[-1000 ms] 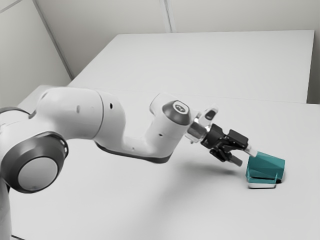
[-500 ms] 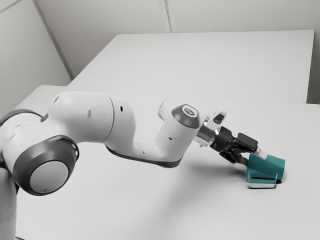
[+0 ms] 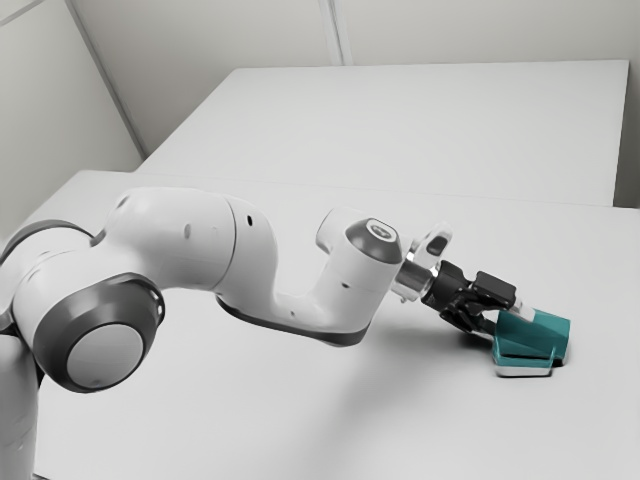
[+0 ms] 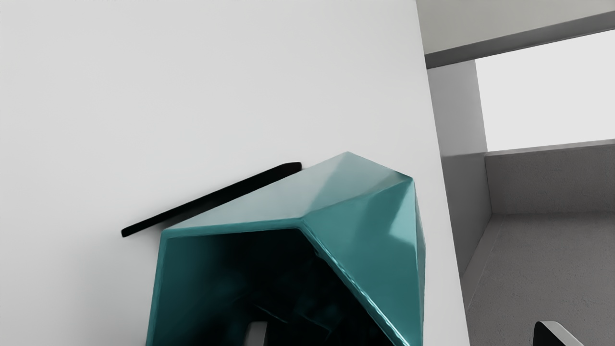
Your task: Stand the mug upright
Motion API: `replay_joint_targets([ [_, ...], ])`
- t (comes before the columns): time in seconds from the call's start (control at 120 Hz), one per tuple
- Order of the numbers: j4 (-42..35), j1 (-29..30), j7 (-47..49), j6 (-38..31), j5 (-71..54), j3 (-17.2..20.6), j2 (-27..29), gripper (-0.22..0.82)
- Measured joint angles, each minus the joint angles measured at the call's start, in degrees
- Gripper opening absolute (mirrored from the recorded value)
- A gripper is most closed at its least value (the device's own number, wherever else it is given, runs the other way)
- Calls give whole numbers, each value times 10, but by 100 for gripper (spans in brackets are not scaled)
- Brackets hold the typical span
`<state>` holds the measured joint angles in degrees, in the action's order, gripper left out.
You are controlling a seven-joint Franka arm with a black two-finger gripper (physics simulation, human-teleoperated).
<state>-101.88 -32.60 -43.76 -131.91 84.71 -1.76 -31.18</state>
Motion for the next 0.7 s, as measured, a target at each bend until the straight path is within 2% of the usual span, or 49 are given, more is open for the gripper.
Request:
replay_joint_targets([
  [0.333, 1, -3, -9, -1, 9, 0, -1, 42],
  [0.7, 1, -4, -21, 2, 25, 0, -2, 13],
])
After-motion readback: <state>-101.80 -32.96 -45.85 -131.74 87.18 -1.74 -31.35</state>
